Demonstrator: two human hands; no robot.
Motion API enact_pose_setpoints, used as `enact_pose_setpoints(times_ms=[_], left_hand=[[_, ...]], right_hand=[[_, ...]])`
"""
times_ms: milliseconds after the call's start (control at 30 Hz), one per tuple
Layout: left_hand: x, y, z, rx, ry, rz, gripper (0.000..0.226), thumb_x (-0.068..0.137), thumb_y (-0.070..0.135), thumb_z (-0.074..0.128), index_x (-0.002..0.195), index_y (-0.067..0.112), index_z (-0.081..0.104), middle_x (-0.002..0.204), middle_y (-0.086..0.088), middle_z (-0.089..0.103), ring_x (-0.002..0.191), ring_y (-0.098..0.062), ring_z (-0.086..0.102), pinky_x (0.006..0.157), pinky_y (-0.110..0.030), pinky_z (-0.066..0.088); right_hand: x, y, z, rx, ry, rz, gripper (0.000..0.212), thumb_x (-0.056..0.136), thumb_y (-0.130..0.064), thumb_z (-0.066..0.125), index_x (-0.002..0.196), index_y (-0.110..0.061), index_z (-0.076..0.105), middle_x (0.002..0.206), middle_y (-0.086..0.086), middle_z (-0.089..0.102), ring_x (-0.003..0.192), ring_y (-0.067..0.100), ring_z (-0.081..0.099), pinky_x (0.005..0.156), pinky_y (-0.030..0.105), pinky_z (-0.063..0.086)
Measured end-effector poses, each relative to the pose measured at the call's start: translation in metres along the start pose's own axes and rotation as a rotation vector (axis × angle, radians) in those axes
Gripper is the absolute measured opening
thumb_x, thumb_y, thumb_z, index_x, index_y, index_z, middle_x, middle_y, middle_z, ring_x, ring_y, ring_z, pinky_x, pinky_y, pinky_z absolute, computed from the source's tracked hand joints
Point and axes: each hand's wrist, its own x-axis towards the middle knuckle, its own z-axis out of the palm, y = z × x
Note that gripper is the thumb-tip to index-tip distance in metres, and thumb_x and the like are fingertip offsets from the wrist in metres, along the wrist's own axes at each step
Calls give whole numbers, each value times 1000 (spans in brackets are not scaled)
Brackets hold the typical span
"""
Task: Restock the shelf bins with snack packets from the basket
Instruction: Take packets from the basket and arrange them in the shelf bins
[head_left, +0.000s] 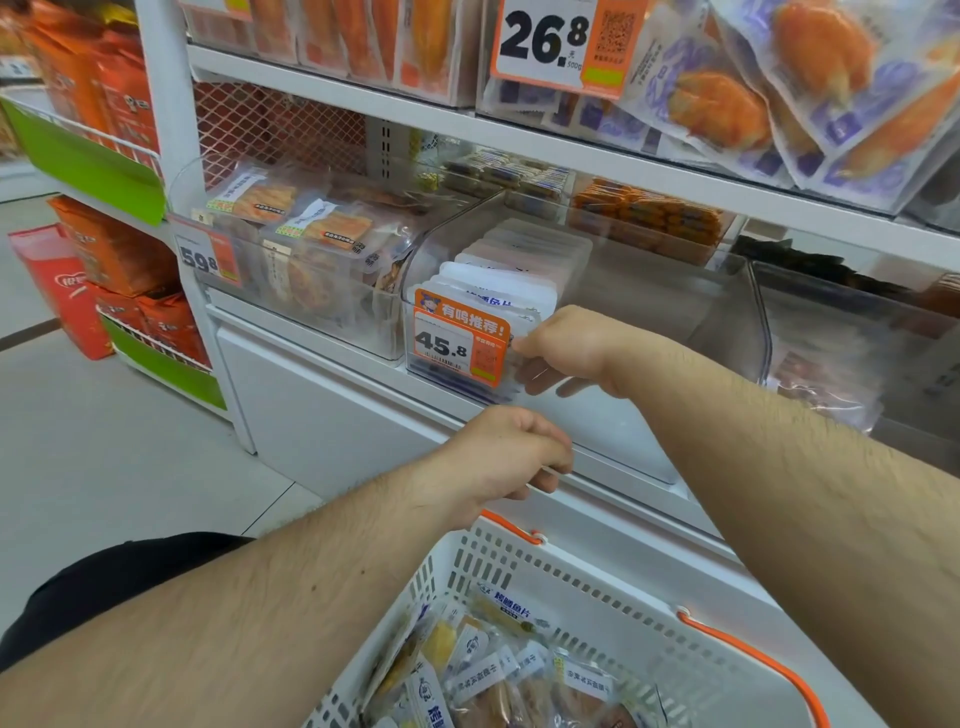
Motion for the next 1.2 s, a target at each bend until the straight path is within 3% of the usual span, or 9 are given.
enact_pose_setpoints(times_ms=[133, 267, 333, 467, 567, 767, 900, 1000, 1200], left_hand=[[1, -5, -1, 64, -25, -10, 8, 90, 15, 63, 92, 20, 68, 96, -2, 73, 81, -14, 65, 77, -30, 48], [1, -10, -8, 646, -84, 71, 19, 87, 25, 67, 106, 21, 67, 97, 11, 67, 81, -6, 61, 70, -22, 47], [-3, -12, -12, 974, -187, 39, 33, 89, 31, 64, 121, 24, 62, 114, 10, 63, 91, -8, 59, 79, -24, 49], [-3, -22, -9, 1156, -358, -61, 39, 90, 38, 62, 127, 24, 59, 122, 8, 61, 102, -13, 59, 93, -31, 49], [7, -33, -6, 1214, -386, -34, 17, 89, 37, 62, 99, 24, 56, 99, 2, 59, 84, -18, 53, 83, -30, 45], [21, -40, -2, 1270, -431, -32, 20, 92, 40, 59, 96, 21, 55, 96, -3, 57, 81, -18, 46, 76, -32, 41], [24, -38, 3, 1289, -452, -55, 37, 95, 38, 56, 117, 9, 64, 119, -9, 66, 86, -20, 51, 85, -36, 49], [31, -41, 5, 1289, -472, -39, 17, 95, 36, 55, 99, 20, 53, 100, 0, 56, 83, -19, 47, 76, -31, 42], [32, -41, 7, 1310, -492, -50, 25, 96, 37, 55, 105, 14, 58, 103, -1, 57, 87, -22, 53, 78, -32, 43]], right_hand=[[-5, 7, 1, -106, 139, 3, 28, 97, -34, 58, 100, -9, 69, 94, 4, 70, 86, 19, 66, 79, 34, 52], [-18, 50, 27, -363, 990, -480, 22, 80, -23, 56, 88, -10, 72, 92, 10, 68, 86, 35, 61, 75, 41, 48], [-30, 75, 51, -284, 1090, -704, 19, 75, -20, 54, 80, -10, 69, 84, 8, 66, 78, 33, 59, 70, 42, 46], [-38, 132, 112, -147, 756, -531, 19, 78, -19, 53, 75, -11, 70, 77, 4, 66, 71, 24, 60, 69, 32, 45], [-37, 158, 153, -74, 387, -191, 18, 85, -11, 57, 70, -15, 67, 74, 1, 66, 68, 18, 56, 64, 27, 40], [-23, 184, 243, 163, -184, 314, 29, 89, -26, 60, 64, -13, 53, 64, 7, 51, 56, 18, 47, 55, 26, 38], [-17, 187, 290, 424, -275, 518, 30, 92, -30, 61, 76, -5, 55, 58, 8, 49, 39, 16, 42, 47, 22, 35], [-10, 181, 310, 452, -290, 544, 26, 86, -30, 61, 73, -7, 58, 62, 8, 57, 44, 17, 48, 48, 23, 40], [0, 175, 311, 330, -274, 468, 17, 89, -16, 54, 75, -8, 60, 71, 9, 62, 56, 19, 56, 55, 26, 50]])
